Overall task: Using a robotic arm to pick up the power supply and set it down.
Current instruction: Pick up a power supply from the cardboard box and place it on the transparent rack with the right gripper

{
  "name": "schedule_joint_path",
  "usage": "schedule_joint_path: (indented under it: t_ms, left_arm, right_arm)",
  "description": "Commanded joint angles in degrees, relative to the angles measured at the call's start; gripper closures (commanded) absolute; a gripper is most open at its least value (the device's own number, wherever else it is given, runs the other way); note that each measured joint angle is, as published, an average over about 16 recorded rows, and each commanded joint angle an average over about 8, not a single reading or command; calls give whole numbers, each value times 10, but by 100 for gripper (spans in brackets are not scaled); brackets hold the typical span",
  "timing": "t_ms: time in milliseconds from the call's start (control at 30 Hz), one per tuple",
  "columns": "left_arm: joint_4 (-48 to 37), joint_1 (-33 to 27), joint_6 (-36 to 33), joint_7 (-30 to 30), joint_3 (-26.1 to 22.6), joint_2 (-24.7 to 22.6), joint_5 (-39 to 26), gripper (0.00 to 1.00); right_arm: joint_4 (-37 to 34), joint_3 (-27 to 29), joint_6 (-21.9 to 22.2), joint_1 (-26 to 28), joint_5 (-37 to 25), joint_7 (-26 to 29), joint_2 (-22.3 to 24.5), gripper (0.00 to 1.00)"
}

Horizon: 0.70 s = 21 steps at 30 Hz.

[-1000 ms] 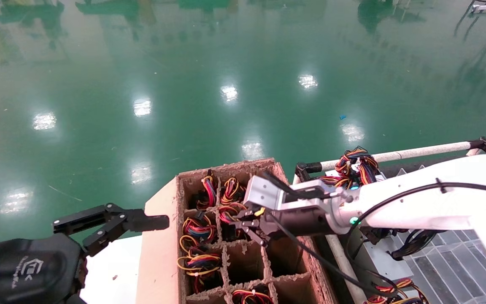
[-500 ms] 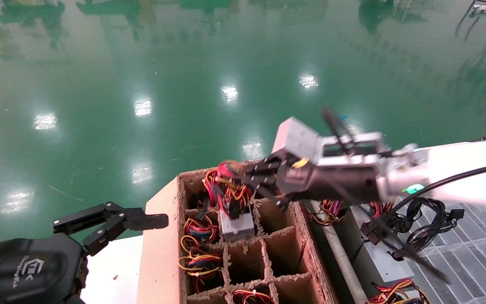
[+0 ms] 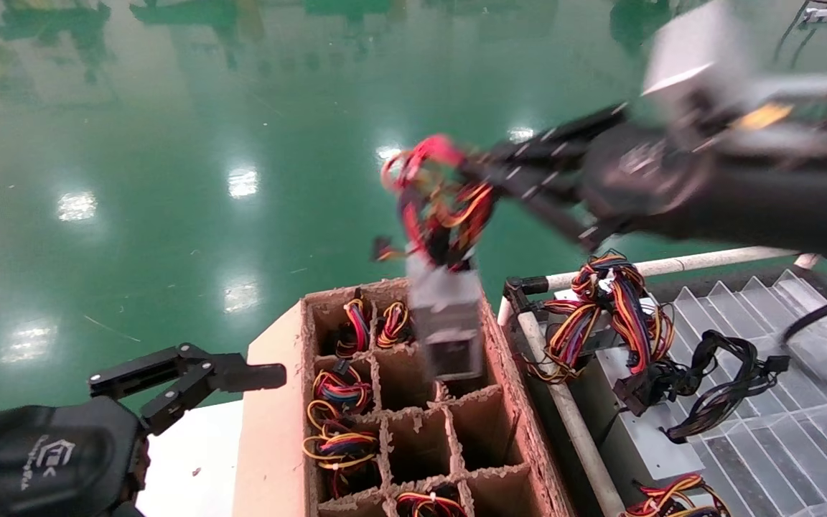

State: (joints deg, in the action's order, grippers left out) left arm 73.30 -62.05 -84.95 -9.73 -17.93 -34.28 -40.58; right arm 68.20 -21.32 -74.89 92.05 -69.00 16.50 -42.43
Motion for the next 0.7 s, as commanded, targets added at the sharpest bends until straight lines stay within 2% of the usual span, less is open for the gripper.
schedule_joint_path:
  t_ms: [33,433,700]
  left_arm:
    - [0,0,0,0,0,0,0,0]
    - [0,0,0,0,0,0,0,0]
    - [0,0,0,0,0,0,0,0]
  right_arm:
    - [-2,13,-8,8,14,-2,18,100]
    - [-68,51,-56,58,6,-42,136,100]
    - [-122,56,-86,83,-20,-79,192,100]
